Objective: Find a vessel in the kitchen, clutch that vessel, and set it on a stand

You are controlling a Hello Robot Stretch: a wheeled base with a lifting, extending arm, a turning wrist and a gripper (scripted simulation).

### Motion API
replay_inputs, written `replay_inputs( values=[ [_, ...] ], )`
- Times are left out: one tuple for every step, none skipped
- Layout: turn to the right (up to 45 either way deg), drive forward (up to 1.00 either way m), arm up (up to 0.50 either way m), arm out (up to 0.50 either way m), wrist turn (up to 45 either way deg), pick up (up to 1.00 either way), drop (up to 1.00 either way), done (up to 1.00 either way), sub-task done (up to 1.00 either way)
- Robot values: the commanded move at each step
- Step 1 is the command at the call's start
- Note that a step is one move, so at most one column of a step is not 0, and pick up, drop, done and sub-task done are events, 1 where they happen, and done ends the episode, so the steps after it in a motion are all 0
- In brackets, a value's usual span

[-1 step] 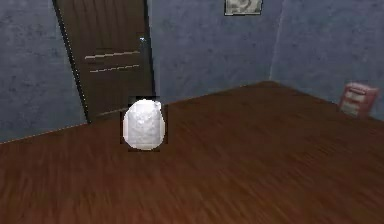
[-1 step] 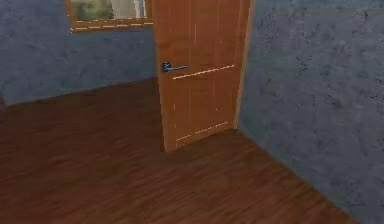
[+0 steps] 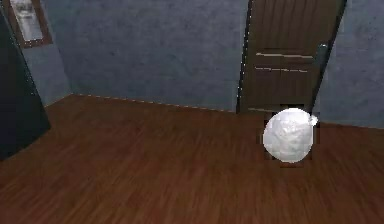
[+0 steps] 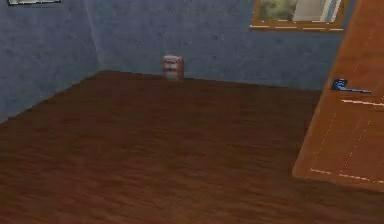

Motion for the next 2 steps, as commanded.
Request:
replay_inputs(
  values=[
    [-45.0,0.00,0.00,0.00,0.0,0.00,0.00,0.00,0.00],
    [-24.0,0.00,0.00,0.00,0.0,0.00,0.00,0.00,0.00]
  ],
)
